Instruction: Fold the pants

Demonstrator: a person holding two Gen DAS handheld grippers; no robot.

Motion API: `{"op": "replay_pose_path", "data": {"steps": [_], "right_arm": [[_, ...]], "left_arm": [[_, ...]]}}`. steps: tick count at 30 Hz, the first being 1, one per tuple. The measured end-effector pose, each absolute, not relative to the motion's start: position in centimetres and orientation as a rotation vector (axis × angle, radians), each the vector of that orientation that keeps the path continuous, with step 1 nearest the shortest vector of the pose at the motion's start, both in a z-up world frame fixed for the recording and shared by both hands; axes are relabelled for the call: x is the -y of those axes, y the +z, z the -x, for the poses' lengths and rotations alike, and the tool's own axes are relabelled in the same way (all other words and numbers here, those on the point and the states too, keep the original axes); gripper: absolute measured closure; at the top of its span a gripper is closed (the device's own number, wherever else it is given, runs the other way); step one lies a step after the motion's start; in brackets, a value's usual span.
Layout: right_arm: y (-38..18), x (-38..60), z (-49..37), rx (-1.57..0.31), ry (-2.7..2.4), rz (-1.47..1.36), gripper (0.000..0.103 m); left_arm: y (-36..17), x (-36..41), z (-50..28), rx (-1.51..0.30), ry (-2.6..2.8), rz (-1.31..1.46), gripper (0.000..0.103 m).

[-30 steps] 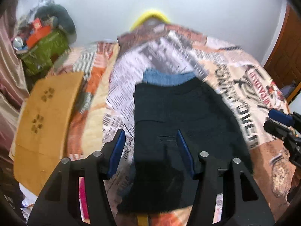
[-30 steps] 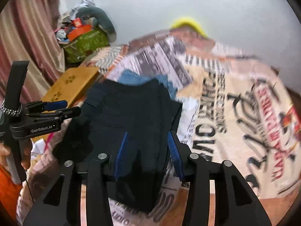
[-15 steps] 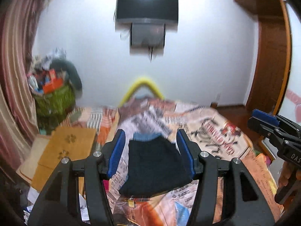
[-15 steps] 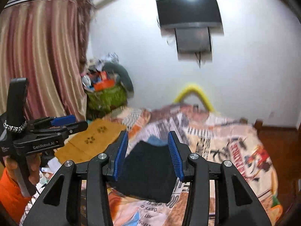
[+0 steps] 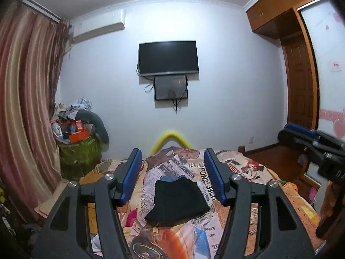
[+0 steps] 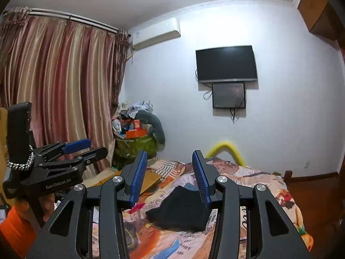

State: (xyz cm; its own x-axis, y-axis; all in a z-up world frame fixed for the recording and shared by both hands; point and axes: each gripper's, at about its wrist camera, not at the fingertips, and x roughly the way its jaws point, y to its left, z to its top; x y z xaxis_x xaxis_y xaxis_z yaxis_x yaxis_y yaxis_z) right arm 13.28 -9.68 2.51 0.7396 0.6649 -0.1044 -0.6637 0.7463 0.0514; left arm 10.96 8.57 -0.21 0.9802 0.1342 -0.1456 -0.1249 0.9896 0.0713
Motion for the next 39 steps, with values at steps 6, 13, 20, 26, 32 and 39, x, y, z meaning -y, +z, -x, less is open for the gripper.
{"op": "replay_pose_path", "data": {"steps": [6, 13, 20, 26, 32, 39], "right_arm": [[1.4, 10.2, -10.8, -0.134, 0.721, -0.038, 0.063], [1.4, 11.0, -9.8, -0.14, 0.682, -0.043, 0.036], [1.1, 11.2, -9.1, -0.116, 0.631, -0.043, 0.011], [0.4, 11.3, -9.0, -0.119, 0.613, -0.048, 0.001], [0.1, 11.5, -9.2, -0.136, 0.61, -0.054, 0.001], [-0.2, 11.5, -9.1, -0.146, 0.602, -0.053, 0.001]], "left_arm": [[-0.3, -8.1, -7.2, -0.104, 0.119, -0.028, 0.021], [-1.1, -7.7, -4.5, -0.073, 0.138, -0.03, 0.004], [-1.8, -7.3, -4.3, -0.087, 0.142, -0.025, 0.001], [-2.2, -7.4, -4.8, -0.1, 0.135, -0.009, 0.001], [-2.6, -7.2, -5.0, -0.107, 0.13, -0.015, 0.001], [-3.0, -7.4, -5.3, -0.121, 0.127, -0.02, 0.001]]}}
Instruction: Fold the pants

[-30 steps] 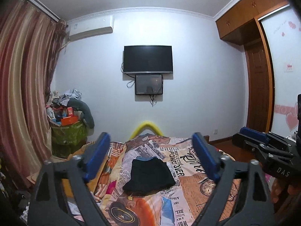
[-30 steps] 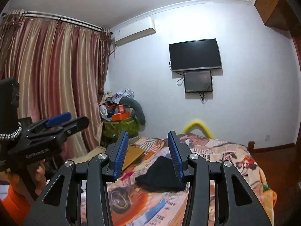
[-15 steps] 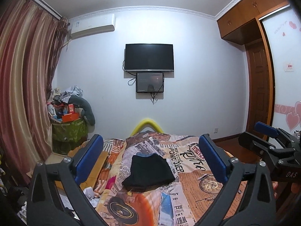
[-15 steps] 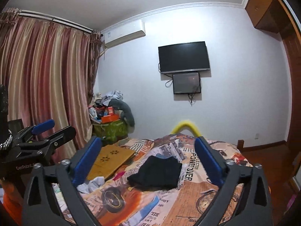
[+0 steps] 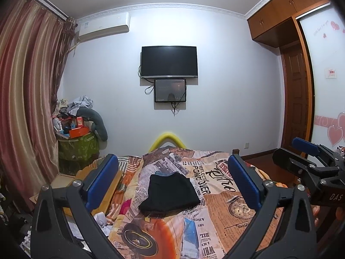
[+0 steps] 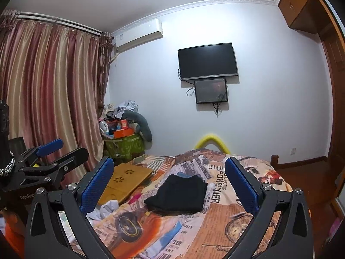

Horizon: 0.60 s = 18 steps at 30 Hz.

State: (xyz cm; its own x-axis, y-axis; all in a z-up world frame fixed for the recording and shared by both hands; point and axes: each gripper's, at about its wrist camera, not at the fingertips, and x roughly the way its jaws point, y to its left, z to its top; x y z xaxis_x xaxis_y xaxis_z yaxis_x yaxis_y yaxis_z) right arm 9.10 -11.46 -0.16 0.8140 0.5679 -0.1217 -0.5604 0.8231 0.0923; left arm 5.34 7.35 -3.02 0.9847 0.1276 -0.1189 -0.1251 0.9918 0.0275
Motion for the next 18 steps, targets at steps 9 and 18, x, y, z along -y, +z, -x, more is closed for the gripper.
{"op": "replay_pose_path", "data": {"steps": [9, 18], "right_arm": [[-0.11, 11.5, -9.15, -0.161, 0.599, -0.049, 0.001], [-0.2, 11.58, -9.24, -0.165, 0.596, -0.047, 0.001]], "left_arm": [[-3.23, -7.35, -5.69, -0.129, 0.118, -0.016, 0.001], [-3.45, -7.36, -5.78, -0.134, 0.108, -0.014, 0.001]]}}
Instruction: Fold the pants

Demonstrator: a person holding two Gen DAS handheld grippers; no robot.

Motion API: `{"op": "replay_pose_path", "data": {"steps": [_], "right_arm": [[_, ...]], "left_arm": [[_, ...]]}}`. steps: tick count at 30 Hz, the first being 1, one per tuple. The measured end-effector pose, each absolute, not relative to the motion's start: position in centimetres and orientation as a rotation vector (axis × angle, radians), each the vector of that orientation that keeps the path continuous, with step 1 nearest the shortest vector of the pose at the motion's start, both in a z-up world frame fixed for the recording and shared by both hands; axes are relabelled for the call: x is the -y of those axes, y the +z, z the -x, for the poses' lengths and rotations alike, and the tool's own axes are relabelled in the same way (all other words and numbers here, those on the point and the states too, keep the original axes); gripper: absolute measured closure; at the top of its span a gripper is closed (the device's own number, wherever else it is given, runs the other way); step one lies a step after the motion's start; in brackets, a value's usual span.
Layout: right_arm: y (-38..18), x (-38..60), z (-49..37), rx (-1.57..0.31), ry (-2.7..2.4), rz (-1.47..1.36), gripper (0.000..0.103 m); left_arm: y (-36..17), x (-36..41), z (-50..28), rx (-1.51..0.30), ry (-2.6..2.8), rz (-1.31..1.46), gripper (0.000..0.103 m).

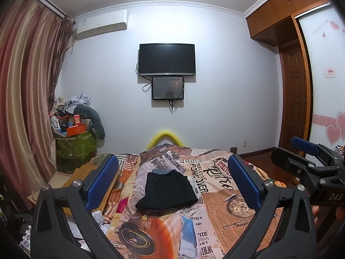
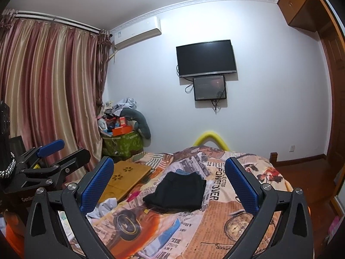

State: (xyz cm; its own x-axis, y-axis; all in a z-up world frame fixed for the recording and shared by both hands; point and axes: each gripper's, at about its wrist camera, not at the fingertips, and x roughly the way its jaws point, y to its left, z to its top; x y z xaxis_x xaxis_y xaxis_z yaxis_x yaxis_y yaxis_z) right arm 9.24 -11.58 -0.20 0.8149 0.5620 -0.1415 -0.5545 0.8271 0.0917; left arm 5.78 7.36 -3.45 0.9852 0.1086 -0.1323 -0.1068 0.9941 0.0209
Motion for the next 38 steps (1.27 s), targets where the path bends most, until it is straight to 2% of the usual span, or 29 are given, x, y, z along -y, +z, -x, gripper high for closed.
{"op": "replay_pose_path", "data": {"steps": [38], "right_arm": [[-0.38, 11.66, -9.34, -0.184, 0.594, -0.052, 0.001]], "left_arm": [[-3.93, -7.62, -6.1, -0.155, 0.076, 0.012, 0.001]]}}
